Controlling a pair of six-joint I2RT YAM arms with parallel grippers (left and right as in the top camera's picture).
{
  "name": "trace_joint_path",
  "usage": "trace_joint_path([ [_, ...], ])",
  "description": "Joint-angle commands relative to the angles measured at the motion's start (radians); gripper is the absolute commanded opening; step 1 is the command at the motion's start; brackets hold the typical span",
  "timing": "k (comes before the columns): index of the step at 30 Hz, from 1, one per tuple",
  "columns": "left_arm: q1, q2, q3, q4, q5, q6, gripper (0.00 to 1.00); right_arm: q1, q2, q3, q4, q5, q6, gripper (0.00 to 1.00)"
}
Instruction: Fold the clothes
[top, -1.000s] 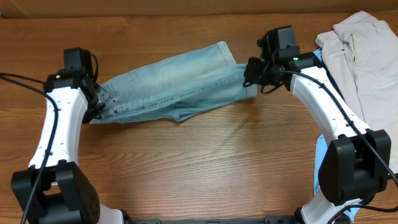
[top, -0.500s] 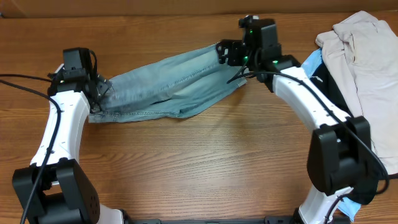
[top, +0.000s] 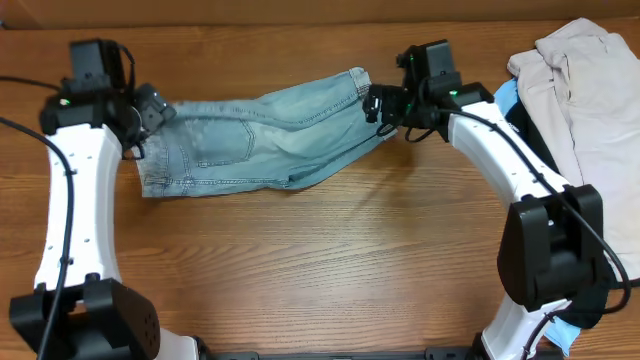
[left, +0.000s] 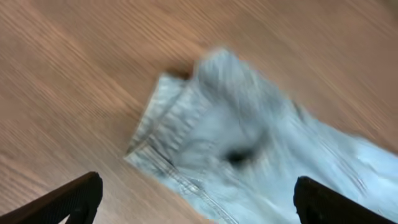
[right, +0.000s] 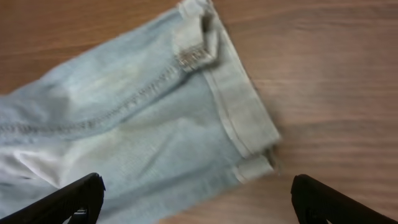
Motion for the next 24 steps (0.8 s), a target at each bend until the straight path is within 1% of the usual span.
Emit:
trace_joint_path([
  [1,0.005,-0.006,0.056,-0.046,0.179,0.105,1.0,0.011,-0.027,0.029,-0.018,0.0,-0.011,1.0],
  [4,-0.013,0.005,0.049,-0.066,0.172,0.129,1.0,0.026,0.013,0.026,-0.001,0.018,-0.062,0.99],
  [5,-0.016,0.012,0.046,-0.071,0.171,0.14,1.0,0.03,0.026,0.025,0.004,0.027,-0.062,0.96],
  [6,-0.02,0.021,0.044,-0.078,0.171,0.145,1.0,0.032,0.043,0.025,0.01,0.034,-0.063,0.91],
  [7,-0.021,0.031,0.044,-0.087,0.17,0.145,1.0,0.034,0.064,0.025,0.018,0.029,-0.075,0.84],
  [8,-0.022,0.045,0.044,-0.095,0.171,0.145,1.0,0.035,0.085,0.025,0.023,0.03,-0.08,0.74],
  [9,-0.022,0.058,0.044,-0.101,0.171,0.145,1.0,0.035,0.103,0.025,0.027,0.029,-0.08,0.68],
  [11,-0.021,0.082,0.044,-0.11,0.17,0.145,1.0,0.035,0.134,0.025,0.035,0.03,-0.081,0.62],
  [16,-0.022,0.149,0.044,-0.112,0.171,0.145,1.0,0.035,0.174,0.025,0.051,0.042,-0.114,0.62],
  [24,-0.022,0.249,0.044,-0.117,0.172,0.145,1.0,0.034,0.216,0.024,0.042,0.094,-0.095,0.61],
])
